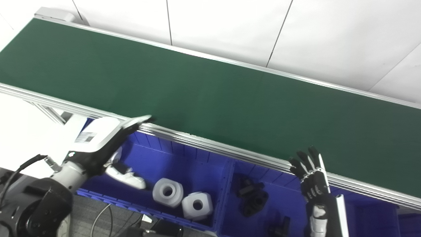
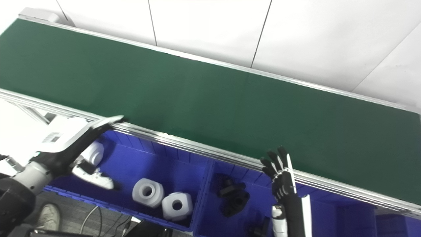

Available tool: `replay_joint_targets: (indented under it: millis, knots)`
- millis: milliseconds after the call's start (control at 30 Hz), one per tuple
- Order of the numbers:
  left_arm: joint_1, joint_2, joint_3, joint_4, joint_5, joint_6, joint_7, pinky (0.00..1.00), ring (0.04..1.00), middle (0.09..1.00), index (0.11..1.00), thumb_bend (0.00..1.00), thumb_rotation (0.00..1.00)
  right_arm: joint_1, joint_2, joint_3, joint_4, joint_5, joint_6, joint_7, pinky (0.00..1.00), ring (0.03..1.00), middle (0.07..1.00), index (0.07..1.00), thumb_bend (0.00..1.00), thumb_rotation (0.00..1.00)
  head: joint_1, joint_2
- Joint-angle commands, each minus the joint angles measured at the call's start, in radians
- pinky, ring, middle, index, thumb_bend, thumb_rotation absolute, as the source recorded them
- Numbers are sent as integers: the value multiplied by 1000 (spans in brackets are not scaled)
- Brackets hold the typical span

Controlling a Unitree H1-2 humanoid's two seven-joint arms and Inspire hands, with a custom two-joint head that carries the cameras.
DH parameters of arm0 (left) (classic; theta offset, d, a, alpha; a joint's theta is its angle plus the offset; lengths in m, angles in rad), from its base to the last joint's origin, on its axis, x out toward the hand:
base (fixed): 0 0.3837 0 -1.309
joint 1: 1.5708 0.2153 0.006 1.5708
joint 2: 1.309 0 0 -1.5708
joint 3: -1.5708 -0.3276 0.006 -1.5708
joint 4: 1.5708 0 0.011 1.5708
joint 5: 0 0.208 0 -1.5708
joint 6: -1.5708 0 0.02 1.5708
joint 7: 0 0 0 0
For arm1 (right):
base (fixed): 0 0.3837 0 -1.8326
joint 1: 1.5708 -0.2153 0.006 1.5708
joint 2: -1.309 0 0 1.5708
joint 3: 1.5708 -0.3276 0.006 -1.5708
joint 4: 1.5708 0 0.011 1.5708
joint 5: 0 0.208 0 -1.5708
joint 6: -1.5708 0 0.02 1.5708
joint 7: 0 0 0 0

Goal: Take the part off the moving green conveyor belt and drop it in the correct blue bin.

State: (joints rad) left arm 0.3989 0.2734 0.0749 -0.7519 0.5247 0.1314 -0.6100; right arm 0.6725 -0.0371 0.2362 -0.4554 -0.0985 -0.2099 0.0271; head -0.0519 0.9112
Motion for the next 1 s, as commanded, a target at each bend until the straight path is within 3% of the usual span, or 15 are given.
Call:
replay_joint_targets:
  millis: [0,67,167,200,333,433,533,567,700,967]
  knots:
    - [-36,-100,9,-62,-384,102,76,840,933,970,973,840,550,5,32,-1,12,-14,-84,-25,879,875,919,987,852,1000,-32,-8]
    - [-39,-157,2,-38,-492,123,79,931,983,993,993,847,616,3,47,1,43,-19,-95,-37,884,875,919,985,856,1000,-71,-15]
    - [-6,-214,-30,12,-560,84,85,953,999,1000,1000,846,717,11,72,4,82,-22,-112,-60,900,886,923,977,866,997,-112,-19]
    - [6,-224,-41,26,-567,67,89,960,1000,1000,1000,845,733,14,80,6,91,-25,-116,-66,900,889,925,975,864,999,-152,-25]
    - [59,-231,-103,102,-561,-37,122,977,1000,1000,1000,864,775,31,101,18,118,-45,-128,-81,882,893,933,972,847,1000,-190,-32]
    - [71,-205,-119,190,-561,-122,142,972,1000,1000,1000,852,766,41,117,34,127,-59,-126,-84,899,899,942,980,865,991,-234,-37]
    - [62,-168,-121,258,-586,-162,153,980,1000,1000,1000,857,729,43,132,49,139,-83,-134,-94,905,905,945,981,861,987,-272,-39]
    - [51,-150,-122,285,-594,-176,151,983,1000,1000,1000,857,724,43,140,54,146,-93,-136,-102,906,906,945,981,858,987,-322,-41]
    - [-6,-83,-144,385,-627,-223,126,985,1000,1000,1000,875,718,39,176,64,185,-162,-152,-148,888,885,932,975,847,996,-416,-51]
    - [-74,-8,-198,437,-651,-214,107,968,1000,1000,1000,925,727,14,216,78,292,-233,-210,-250,869,856,923,963,837,1000,-535,-61]
